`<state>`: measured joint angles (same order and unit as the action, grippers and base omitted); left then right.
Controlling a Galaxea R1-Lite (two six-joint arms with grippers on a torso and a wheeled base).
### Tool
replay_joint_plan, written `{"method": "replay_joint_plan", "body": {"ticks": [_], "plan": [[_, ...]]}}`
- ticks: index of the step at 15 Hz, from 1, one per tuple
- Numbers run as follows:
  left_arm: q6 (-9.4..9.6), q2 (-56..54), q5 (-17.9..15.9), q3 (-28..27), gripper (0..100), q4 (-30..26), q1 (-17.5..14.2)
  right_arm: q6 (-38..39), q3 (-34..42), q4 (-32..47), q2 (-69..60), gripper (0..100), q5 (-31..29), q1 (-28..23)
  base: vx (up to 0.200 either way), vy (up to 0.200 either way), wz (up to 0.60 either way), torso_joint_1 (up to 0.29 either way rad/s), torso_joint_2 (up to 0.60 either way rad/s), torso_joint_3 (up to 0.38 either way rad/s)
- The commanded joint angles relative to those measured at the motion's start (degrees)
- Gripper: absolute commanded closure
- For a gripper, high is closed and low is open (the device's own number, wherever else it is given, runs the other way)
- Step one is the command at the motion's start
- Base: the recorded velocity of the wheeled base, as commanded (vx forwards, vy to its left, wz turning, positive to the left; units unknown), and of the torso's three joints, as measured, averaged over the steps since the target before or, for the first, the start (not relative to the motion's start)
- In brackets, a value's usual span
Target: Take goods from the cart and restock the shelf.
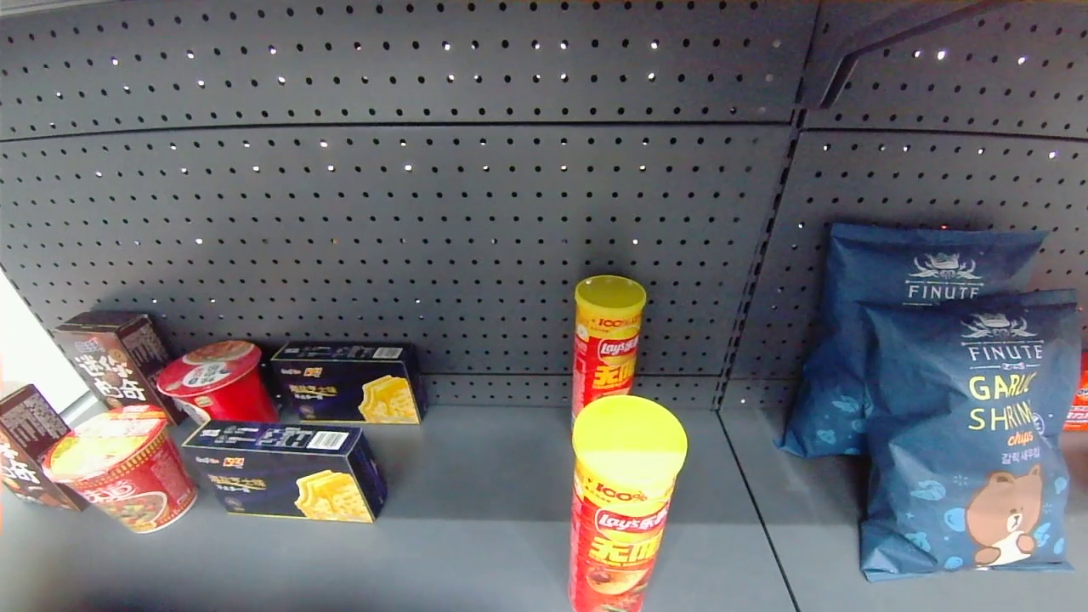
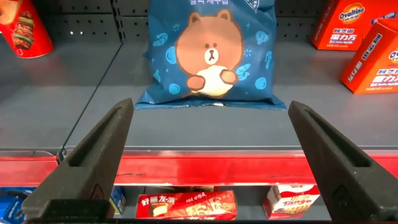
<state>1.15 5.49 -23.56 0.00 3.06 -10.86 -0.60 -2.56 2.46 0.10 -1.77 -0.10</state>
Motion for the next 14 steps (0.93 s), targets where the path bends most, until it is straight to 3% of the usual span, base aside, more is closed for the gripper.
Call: {"method": "replay_joint_plan", "body": {"ticks": [1,14], "plan": [[0.00,0.1,0.0,0.0,0,0.0,0.0,0.0,0.0,0.0,0.1,0,0.0,0.0,0.000,0.000,0.00,0.000,0.00,0.000],[0.17,0.1,-0.2,0.0,0,0.0,0.0,-0.4,0.0,0.1,0.1,0,0.0,0.0,-0.015,0.000,0.00,0.001,0.00,0.001]]}}
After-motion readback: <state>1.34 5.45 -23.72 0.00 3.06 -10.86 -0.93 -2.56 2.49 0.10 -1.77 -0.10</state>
